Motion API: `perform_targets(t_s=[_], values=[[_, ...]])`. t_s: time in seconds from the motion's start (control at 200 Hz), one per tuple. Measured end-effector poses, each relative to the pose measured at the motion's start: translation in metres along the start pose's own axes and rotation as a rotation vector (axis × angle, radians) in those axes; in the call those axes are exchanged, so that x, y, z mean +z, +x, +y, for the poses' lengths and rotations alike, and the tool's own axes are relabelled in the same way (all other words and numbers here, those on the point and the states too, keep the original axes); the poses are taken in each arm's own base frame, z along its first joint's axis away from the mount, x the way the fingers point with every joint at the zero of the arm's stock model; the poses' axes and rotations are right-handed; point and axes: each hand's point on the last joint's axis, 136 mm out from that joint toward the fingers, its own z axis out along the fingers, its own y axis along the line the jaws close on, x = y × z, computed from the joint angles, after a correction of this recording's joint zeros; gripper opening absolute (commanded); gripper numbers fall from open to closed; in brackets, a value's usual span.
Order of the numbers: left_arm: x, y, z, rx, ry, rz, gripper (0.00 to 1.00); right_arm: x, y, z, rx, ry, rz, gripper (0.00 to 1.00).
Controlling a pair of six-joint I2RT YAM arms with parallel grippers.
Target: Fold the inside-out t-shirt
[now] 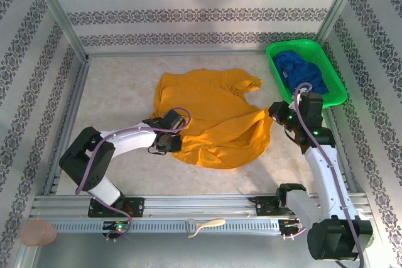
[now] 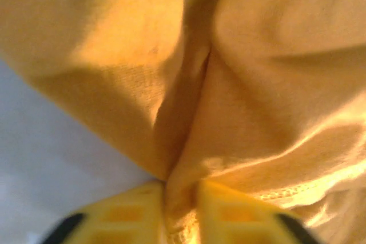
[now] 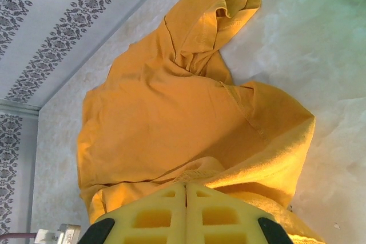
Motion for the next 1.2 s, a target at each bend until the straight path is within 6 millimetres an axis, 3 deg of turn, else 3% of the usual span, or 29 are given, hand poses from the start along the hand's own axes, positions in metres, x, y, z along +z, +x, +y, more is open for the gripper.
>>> perform_targets(t_s=[0.12, 0.175, 0.22, 0.285, 0.37, 0.435, 0.475, 0.545, 0.61, 0.739, 0.839, 0.959, 1.024, 1.199], values=[[-0.015, -0.018, -0.018, 0.027, 0.040, -0.025, 0.00, -0.003, -0.007, -0.001, 0.016, 0.003, -0.010, 0.00], [-0.042, -0.045, -0.031, 0.026, 0.089, -0.080, 0.00, -0.004, -0.019, 0.005, 0.029, -0.005, -0.021, 0.00], [-0.077, -0.076, -0.043, 0.012, 0.157, -0.150, 0.00, -0.007, -0.034, 0.014, 0.032, -0.018, -0.037, 0.00], [-0.150, -0.139, -0.051, -0.039, 0.281, -0.311, 0.00, -0.014, -0.064, 0.036, 0.031, -0.058, -0.073, 0.00], [-0.270, -0.220, -0.036, -0.099, 0.408, -0.594, 0.00, -0.030, -0.111, 0.071, 0.026, -0.135, -0.154, 0.00], [-0.355, -0.254, -0.018, -0.116, 0.457, -0.779, 0.00, -0.049, -0.144, 0.097, 0.024, -0.196, -0.227, 0.00], [-0.400, -0.264, -0.014, -0.106, 0.479, -0.870, 0.00, -0.062, -0.159, 0.110, 0.026, -0.229, -0.262, 0.00], [-0.458, -0.268, -0.021, -0.067, 0.524, -0.966, 0.00, -0.086, -0.181, 0.134, 0.021, -0.292, -0.318, 0.00], [-0.488, -0.265, -0.031, -0.032, 0.564, -1.004, 0.00, -0.108, -0.194, 0.152, 0.019, -0.347, -0.360, 0.00], [-0.508, -0.259, -0.038, -0.031, 0.602, -1.008, 0.00, -0.145, -0.208, 0.172, 0.033, -0.424, -0.419, 0.00], [-0.512, -0.255, -0.039, -0.065, 0.630, -0.994, 0.00, -0.167, -0.210, 0.181, 0.051, -0.460, -0.443, 0.00], [-0.528, -0.246, -0.041, -0.109, 0.673, -1.013, 0.00, -0.201, -0.208, 0.208, 0.046, -0.541, -0.476, 0.00], [-0.551, -0.238, -0.042, -0.118, 0.705, -1.062, 0.00, -0.229, -0.209, 0.228, 0.023, -0.594, -0.517, 0.00], [-0.636, -0.199, -0.042, -0.103, 0.784, -1.281, 0.00, -0.320, -0.199, 0.284, -0.089, -0.745, -0.658, 0.00]])
